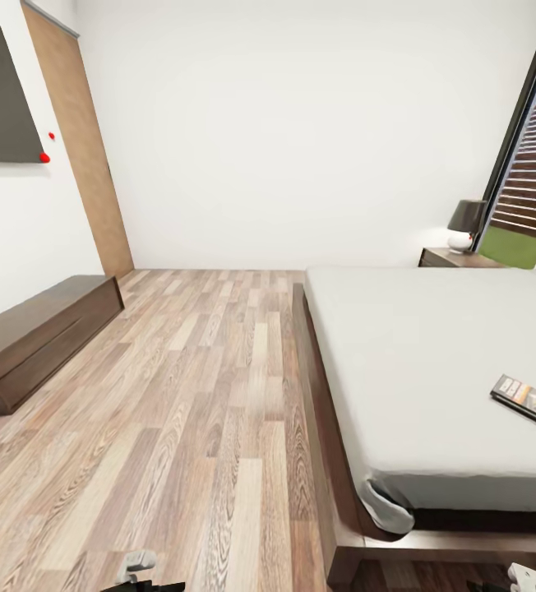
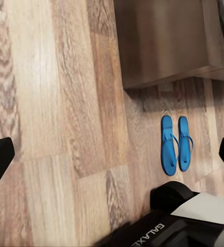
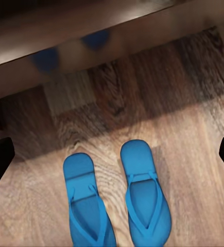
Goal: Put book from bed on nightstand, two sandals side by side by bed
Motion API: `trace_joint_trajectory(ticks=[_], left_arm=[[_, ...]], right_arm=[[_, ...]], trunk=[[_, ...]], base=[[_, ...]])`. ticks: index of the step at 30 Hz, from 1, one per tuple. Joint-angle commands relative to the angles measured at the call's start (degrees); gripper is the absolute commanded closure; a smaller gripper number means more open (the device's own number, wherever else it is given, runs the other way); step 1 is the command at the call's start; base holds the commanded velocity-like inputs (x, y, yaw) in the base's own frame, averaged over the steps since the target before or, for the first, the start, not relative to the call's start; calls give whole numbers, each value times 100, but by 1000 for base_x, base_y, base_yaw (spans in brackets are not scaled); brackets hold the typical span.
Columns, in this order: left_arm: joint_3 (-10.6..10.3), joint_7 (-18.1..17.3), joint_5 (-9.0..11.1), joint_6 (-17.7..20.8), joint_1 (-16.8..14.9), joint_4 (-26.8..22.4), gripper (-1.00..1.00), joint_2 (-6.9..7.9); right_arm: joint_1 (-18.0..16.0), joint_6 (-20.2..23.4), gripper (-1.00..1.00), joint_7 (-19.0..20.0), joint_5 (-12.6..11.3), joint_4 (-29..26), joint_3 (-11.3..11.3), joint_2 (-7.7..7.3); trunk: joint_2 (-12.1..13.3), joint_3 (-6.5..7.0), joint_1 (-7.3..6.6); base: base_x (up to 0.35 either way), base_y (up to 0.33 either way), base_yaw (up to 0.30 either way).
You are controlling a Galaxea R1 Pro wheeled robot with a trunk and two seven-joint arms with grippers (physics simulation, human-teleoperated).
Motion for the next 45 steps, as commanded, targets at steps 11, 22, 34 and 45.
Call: trace_joint_trajectory(ticks=[11,22,34,45], left_arm=[[48,-31,-34,51,-4,-6,-100,-4],[48,-2,-34,46,-5,-6,-100,-4],[48,5,-34,46,-4,-6,-100,-4],[48,5,-34,46,-4,-6,-100,-4]], right_arm=[[-1,43,-100,25,-43,-8,-29,-1],[-1,40,-100,22,-43,-8,-26,1],[-1,40,-100,20,-43,-8,-25,1],[-1,49,-100,19,-43,-8,-25,1]], trunk=[[440,193,-243],[881,390,-485],[1363,605,-748],[1804,803,-990]], base=[[0,0,0],[0,0,0],[0,0,0],[0,0,0]])
